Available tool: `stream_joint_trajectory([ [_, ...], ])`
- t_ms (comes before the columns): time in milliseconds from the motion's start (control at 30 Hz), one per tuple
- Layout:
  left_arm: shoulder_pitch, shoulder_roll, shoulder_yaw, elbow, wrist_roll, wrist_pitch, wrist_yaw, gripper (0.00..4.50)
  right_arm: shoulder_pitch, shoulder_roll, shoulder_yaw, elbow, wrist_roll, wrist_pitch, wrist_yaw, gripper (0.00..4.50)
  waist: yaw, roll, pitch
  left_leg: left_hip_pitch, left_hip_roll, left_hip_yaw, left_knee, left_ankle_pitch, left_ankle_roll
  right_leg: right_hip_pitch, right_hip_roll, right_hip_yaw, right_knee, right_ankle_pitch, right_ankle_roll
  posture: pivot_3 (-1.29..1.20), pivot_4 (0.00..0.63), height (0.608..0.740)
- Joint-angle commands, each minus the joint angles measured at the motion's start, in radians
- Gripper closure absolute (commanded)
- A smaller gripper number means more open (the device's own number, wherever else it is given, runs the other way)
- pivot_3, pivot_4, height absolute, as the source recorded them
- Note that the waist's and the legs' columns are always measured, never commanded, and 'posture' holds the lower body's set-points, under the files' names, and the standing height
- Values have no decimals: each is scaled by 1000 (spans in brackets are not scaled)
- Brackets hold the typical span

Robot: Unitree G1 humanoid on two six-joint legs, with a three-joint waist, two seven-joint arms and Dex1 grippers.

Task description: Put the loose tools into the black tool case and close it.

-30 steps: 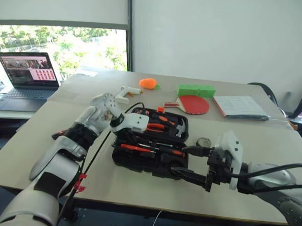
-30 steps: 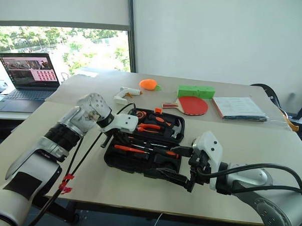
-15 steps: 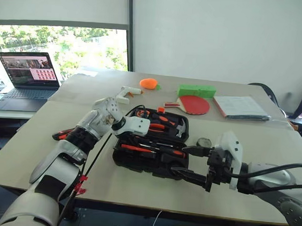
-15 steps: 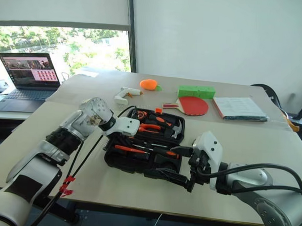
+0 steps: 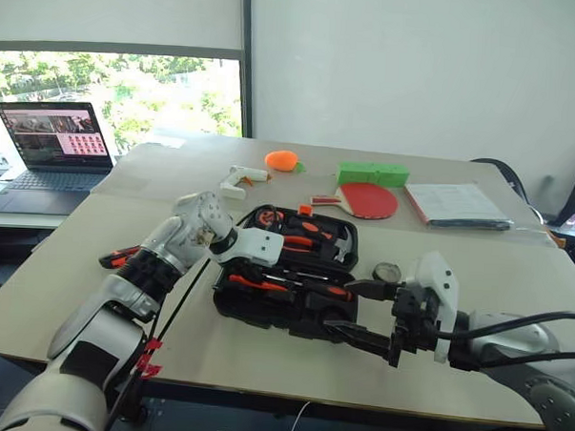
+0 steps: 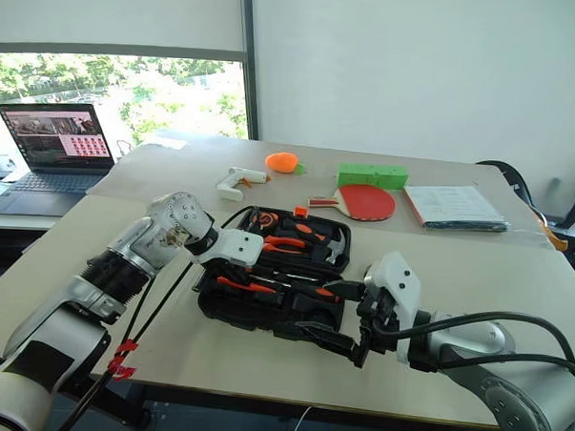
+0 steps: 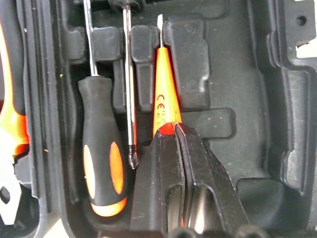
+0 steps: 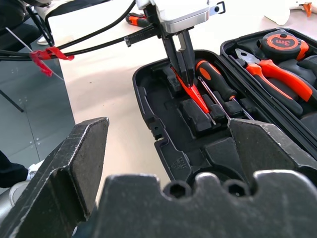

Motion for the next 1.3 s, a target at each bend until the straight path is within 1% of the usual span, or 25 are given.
stream_joint_trajectory([
  [33,-32,-12,23,15,-19,63,-12,4426,-11,1,-12,-12,-5,-26,3,0,2,0,0,0,0,0,0,0,0,0,0,0,0,0,0,0,150,736],
  [133,-77,-22,40,49,-33,83,-16,4426,-10,1,-11,-12,-7,-26,7,0,3,0,0,-2,0,0,1,0,0,-1,0,0,0,0,0,0,150,736],
  [233,-114,-27,38,104,-27,53,3,4426,-12,2,-8,-8,-11,-27,10,0,3,0,0,-3,0,0,1,0,0,-2,0,-1,-1,0,0,0,150,736],
  [433,-149,-40,51,150,-51,60,-3,4426,-7,1,-8,-10,-13,-24,11,0,3,0,0,-3,0,0,0,0,0,-1,0,-1,-1,0,0,0,150,736],
  [867,-85,-34,20,121,-34,36,7,4426,2,-6,-20,-14,-7,-19,11,0,3,0,0,-3,0,-1,0,0,0,-2,0,-1,-1,0,0,0,150,736],
  [1000,-76,-34,11,135,-14,9,33,4426,3,-8,-20,-13,-6,-18,12,0,3,0,0,-3,0,-1,0,0,0,-1,0,-1,-1,0,0,0,150,736],
  [1300,-84,-45,45,144,-40,21,42,4426,0,-5,-19,-11,2,-14,15,0,2,0,0,-3,0,-1,0,0,0,-1,0,-1,-2,0,0,0,150,736],
])
